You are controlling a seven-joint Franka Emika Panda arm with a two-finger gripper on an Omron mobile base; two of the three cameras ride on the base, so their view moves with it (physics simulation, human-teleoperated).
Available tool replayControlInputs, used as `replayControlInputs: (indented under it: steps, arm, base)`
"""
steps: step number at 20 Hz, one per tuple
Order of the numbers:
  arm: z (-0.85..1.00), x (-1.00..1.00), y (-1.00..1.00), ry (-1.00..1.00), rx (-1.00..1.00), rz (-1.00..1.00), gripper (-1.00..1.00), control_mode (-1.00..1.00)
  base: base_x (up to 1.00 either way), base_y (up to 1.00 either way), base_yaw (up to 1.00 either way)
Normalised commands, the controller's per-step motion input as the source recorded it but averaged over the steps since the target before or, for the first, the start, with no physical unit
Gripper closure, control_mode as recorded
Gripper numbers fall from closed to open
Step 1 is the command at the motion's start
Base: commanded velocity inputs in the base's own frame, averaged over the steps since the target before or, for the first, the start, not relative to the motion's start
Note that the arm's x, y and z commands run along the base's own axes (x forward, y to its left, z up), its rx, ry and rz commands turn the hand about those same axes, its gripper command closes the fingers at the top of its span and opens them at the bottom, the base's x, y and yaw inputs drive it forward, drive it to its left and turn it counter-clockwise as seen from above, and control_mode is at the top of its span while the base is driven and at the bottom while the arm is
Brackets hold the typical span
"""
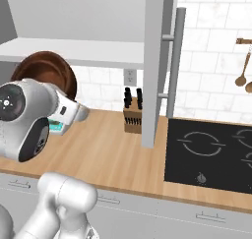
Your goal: Pick up the bowls on the counter and stack them on top of one another in the open cabinet. Place the smaller bowl on top of the larger bowl.
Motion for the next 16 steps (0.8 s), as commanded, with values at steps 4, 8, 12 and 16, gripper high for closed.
replayControlInputs:
  steps: [4,8,12,16]
  arm:
    - [1.0,0.75,0.48,0.0,0.0,-0.12,1.0,-1.0]
    - [0.81,0.99,0.31,0.05,0.0,-0.13,1.0,-1.0]
    - [0.04,1.0,0.08,0.08,0.0,-0.07,1.0,-1.0]
    - [0.0,1.0,0.0,0.12,-0.02,0.0,1.0,-1.0]
  base:
    - [0.0,0.0,0.0]
    - [0.0,0.0,0.0]
    - [0.0,0.0,0.0]
    - [0.0,0.0,0.0]
